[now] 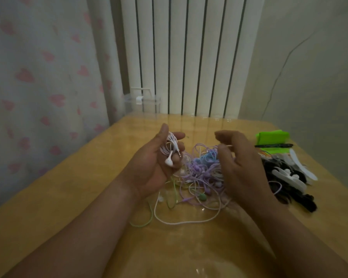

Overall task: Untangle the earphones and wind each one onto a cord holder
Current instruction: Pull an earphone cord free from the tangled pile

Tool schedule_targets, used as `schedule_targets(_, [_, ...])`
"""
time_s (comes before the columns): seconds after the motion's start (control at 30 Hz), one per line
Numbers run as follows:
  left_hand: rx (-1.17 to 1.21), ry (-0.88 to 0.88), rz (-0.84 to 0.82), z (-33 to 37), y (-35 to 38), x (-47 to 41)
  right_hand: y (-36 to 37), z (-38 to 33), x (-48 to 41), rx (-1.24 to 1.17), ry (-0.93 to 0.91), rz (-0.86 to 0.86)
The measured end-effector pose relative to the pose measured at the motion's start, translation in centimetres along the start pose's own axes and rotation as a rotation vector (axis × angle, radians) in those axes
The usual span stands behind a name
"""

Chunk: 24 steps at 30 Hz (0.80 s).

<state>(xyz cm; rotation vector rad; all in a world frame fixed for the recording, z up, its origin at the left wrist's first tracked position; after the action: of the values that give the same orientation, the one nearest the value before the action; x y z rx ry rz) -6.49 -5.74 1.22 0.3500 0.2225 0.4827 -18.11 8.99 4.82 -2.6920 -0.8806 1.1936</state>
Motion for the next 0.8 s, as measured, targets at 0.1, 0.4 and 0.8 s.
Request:
schedule_targets(0.1, [0.070, 0.014, -0.134, -0.1, 1.6, 0.3, 2.0, -0.5, 0.9, -0.234, 0.107, -0.184])
schedule_targets(0.4, [-0.032, 0.036, -0.050, -0.5, 1.6, 0.2, 3.2, -0.6, 1.4, -0.192, 0.130, -0.202])
schedule_targets(0.8, [-0.248, -0.294, -0.430, -6.2, 6.4, 3.2, -3.2, 3.5, -0.5, -0.229, 0.241, 0.192])
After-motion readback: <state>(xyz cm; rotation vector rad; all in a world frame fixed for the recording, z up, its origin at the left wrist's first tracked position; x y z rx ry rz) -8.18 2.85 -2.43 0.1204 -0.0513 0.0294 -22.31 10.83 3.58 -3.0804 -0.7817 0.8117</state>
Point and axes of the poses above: each hand's wrist, its own x-axis away from the middle knuckle, its own y-axis out of the palm, z = x × y, the point moved 8 cm from there along -x, towards the middle knuckle, and after that the axes turned 13 degrees about -x, right-handed, at the moved point
